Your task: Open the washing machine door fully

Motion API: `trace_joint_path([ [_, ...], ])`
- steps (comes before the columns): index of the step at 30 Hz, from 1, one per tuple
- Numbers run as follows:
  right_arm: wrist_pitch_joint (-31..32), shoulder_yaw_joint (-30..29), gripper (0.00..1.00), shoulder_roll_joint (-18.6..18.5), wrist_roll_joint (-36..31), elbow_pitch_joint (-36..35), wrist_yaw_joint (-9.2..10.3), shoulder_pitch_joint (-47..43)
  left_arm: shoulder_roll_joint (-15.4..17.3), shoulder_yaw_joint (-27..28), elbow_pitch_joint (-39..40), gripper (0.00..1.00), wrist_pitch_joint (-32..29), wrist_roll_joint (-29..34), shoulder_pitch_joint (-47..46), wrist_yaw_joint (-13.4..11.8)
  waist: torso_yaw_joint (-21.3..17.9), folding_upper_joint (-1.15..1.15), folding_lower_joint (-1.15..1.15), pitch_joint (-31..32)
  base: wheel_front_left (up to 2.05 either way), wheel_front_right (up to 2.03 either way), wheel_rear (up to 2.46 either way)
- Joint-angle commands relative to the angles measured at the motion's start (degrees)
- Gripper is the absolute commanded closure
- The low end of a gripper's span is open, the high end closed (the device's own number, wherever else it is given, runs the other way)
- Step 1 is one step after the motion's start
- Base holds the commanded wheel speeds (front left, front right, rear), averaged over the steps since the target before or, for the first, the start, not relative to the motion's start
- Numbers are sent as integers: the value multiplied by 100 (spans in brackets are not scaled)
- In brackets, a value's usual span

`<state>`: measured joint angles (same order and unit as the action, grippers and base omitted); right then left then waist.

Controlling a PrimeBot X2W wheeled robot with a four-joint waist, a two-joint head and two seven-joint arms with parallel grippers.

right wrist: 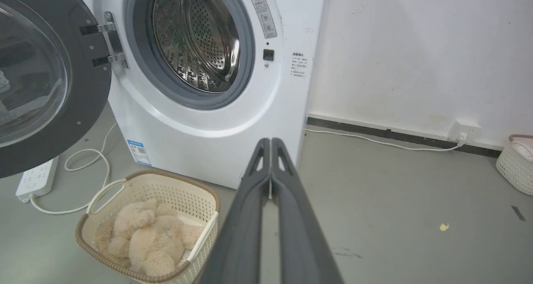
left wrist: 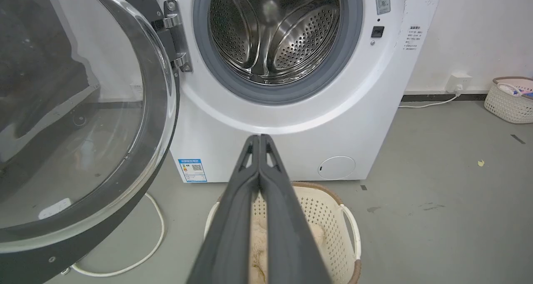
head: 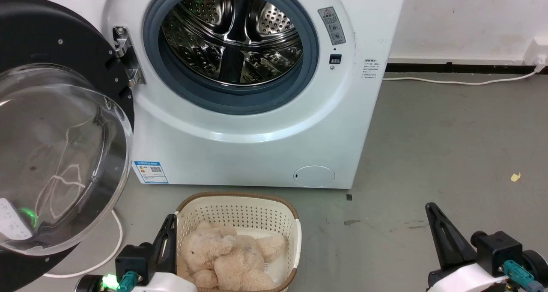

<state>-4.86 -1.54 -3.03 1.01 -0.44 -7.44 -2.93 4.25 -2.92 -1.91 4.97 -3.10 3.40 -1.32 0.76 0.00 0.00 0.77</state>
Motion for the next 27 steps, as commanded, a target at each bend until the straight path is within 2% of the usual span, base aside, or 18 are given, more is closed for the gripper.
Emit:
trace_joint_path([
  [1, 31, 12, 100, 10, -28, 15, -3, 82, -35, 28, 34, 100, -44, 55, -102, 29, -2, 0, 0, -2, 0, 0, 0],
  [27, 336, 108, 100, 13, -77, 35, -4, 223, -103, 205, 139, 100, -348, 226, -262, 98, -52, 0, 0, -52, 0, 0, 0],
])
